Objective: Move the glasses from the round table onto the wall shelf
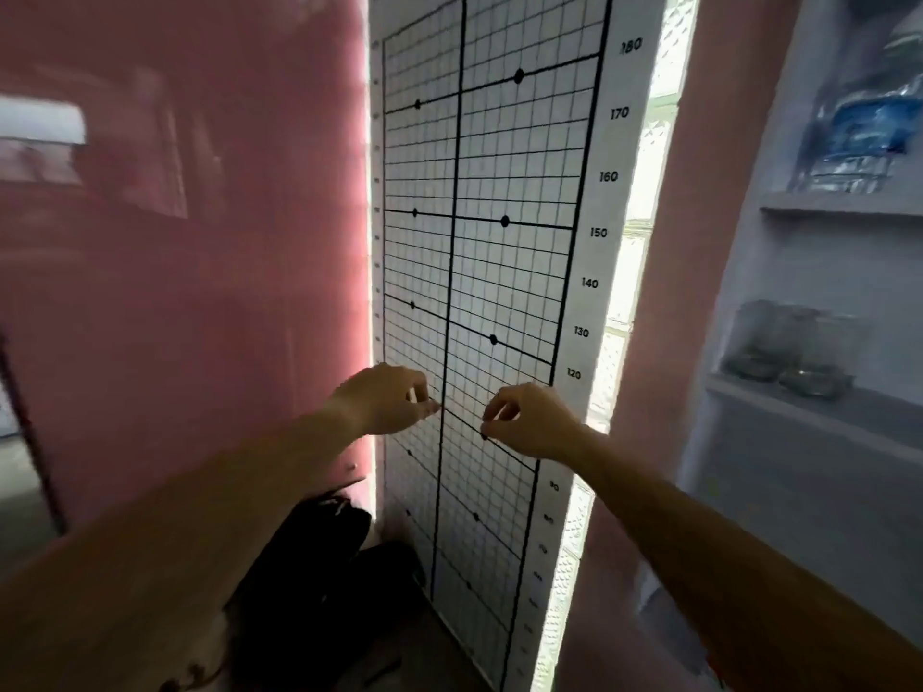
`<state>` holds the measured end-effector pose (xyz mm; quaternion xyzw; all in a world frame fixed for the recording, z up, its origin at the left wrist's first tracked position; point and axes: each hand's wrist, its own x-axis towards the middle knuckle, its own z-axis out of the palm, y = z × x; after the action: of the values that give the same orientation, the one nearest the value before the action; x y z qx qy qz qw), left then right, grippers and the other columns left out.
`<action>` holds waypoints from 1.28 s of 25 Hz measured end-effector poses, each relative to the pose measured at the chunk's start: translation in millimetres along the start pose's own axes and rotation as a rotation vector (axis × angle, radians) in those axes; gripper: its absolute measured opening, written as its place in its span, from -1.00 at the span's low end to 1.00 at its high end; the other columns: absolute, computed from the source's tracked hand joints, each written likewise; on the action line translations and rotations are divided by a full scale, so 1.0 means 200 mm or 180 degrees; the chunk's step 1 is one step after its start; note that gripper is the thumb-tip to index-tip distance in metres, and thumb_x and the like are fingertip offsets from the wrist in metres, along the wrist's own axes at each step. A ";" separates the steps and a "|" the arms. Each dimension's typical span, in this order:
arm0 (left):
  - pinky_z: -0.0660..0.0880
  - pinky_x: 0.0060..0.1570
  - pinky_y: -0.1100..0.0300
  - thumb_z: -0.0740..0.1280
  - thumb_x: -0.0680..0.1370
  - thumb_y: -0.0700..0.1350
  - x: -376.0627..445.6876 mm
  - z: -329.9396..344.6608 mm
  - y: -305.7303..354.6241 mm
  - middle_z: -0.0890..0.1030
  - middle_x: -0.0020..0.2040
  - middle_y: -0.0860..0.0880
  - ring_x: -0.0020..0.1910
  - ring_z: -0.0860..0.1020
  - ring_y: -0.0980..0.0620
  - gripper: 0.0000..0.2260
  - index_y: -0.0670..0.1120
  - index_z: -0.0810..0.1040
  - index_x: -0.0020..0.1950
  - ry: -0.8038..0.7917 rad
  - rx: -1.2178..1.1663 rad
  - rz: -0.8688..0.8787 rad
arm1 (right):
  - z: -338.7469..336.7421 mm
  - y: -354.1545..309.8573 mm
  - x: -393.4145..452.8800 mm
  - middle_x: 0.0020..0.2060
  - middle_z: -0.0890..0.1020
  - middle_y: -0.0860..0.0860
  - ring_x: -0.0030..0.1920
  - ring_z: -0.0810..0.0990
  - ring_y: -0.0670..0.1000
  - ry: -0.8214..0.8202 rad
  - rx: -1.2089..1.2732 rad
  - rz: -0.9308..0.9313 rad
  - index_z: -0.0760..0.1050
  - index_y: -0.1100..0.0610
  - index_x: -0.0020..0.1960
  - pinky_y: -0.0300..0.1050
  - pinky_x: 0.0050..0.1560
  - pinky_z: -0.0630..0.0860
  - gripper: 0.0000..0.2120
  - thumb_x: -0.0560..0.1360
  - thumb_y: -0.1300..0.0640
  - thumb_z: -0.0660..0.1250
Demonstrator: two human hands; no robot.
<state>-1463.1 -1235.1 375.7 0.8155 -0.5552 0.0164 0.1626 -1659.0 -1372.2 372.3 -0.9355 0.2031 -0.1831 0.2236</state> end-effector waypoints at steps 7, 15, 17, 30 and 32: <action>0.43 -0.07 0.13 0.29 0.55 0.17 -0.70 -0.23 -0.75 0.63 0.01 -0.07 -0.09 0.53 -0.07 -0.75 0.00 0.56 -0.09 -0.0082 0.0318 -0.0873 | 0.63 -0.75 0.25 -0.11 0.70 0.02 -0.10 0.65 -0.01 -0.0525 -0.0027 -0.0286 0.67 0.09 -0.02 -0.26 -0.17 0.53 -0.84 0.43 0.08 0.41; 0.47 -0.11 0.08 0.28 0.52 0.24 -1.94 -0.72 -1.80 0.55 -0.14 0.06 -0.12 0.53 0.02 -0.71 0.04 0.55 -0.03 0.0181 0.0647 -0.2195 | 1.63 -2.16 0.40 -0.22 0.65 -0.13 -0.20 0.63 -0.13 -0.1462 0.0493 -0.1402 0.64 0.01 -0.06 -0.37 -0.32 0.41 -0.92 0.44 0.06 0.44; 0.51 -0.07 0.06 0.28 0.52 0.24 -2.13 -0.78 -1.94 0.57 -0.11 0.06 -0.12 0.53 0.05 -0.73 0.08 0.56 0.00 0.0240 0.0606 -0.2346 | 1.75 -2.37 0.41 -0.19 0.63 -0.19 -0.21 0.59 -0.25 -0.1619 0.0551 -0.1594 0.58 -0.10 -0.09 -0.42 -0.33 0.42 -0.96 0.47 0.01 0.42; 0.38 -0.13 0.13 0.30 0.51 0.22 -2.85 -1.08 -2.97 0.58 -0.15 0.07 -0.14 0.50 0.04 -0.77 0.08 0.58 -0.05 0.0519 0.0820 -0.3320 | 2.68 -3.53 0.85 -0.19 0.57 -0.18 -0.16 0.57 -0.17 -0.2146 0.0667 -0.2446 0.52 -0.16 -0.19 -0.31 -0.28 0.41 -0.89 0.43 -0.01 0.44; 0.37 -0.15 0.14 0.30 0.51 0.22 -2.84 -1.14 -3.19 0.57 -0.17 0.08 -0.15 0.50 0.05 -0.76 0.08 0.58 -0.05 0.0508 0.0846 -0.3396 | 2.79 -3.68 1.01 -0.18 0.59 -0.13 -0.18 0.58 -0.16 -0.2148 0.0649 -0.2444 0.54 -0.14 -0.17 -0.29 -0.30 0.41 -0.91 0.43 -0.02 0.45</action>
<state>-1064.1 -447.6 316.2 0.9933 -0.0443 0.0634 0.0857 -1025.8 -671.6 320.2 -0.9231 -0.2569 0.0410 0.2832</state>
